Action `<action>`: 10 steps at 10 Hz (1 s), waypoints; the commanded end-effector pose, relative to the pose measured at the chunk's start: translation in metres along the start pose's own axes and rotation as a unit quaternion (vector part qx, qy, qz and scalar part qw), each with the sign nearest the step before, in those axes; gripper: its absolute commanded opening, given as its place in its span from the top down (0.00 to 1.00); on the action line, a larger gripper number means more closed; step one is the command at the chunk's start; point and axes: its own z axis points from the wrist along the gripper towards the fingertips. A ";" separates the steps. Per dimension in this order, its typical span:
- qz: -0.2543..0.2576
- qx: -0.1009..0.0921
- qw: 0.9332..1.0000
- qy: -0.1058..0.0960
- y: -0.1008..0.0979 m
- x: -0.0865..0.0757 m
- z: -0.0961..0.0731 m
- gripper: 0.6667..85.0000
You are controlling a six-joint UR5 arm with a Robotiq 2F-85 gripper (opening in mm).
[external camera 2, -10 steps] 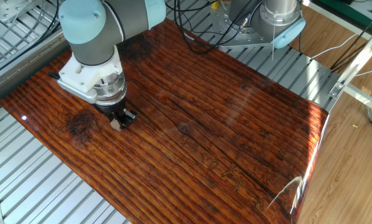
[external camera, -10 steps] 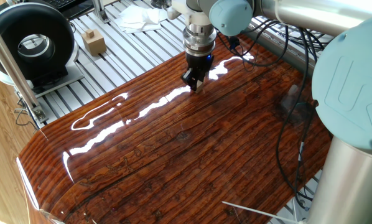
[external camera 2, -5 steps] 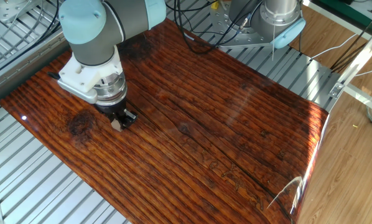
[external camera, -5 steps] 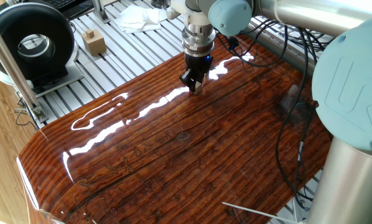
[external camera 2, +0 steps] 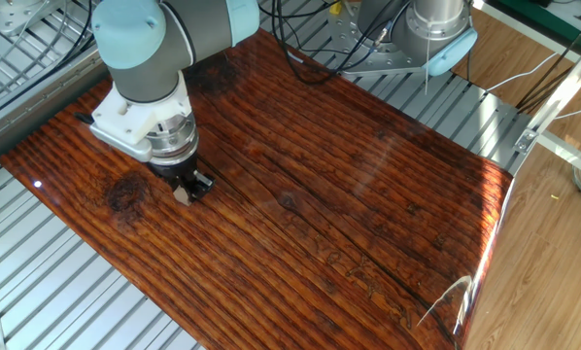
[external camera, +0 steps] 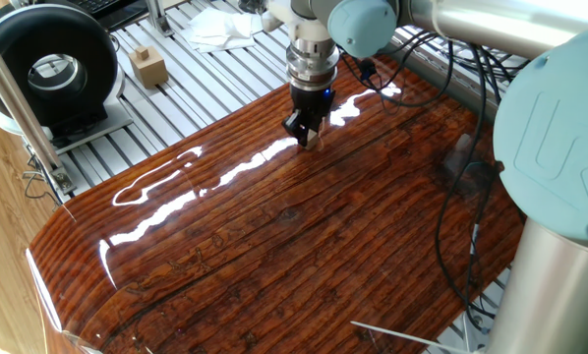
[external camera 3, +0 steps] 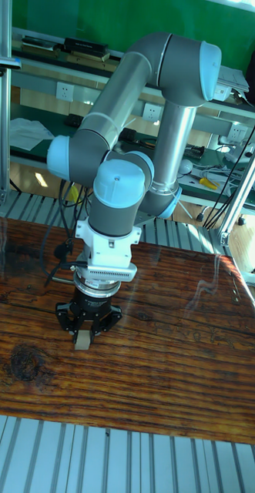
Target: Hold a small block with the gripper and sweep it from left to right on the table
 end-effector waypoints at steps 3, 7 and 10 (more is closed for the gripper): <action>0.007 -0.005 1.000 -0.002 0.003 -0.002 -0.002 1.00; 0.012 -0.002 1.000 -0.001 0.008 -0.002 -0.001 1.00; 0.017 -0.001 1.000 0.000 0.011 -0.003 -0.002 1.00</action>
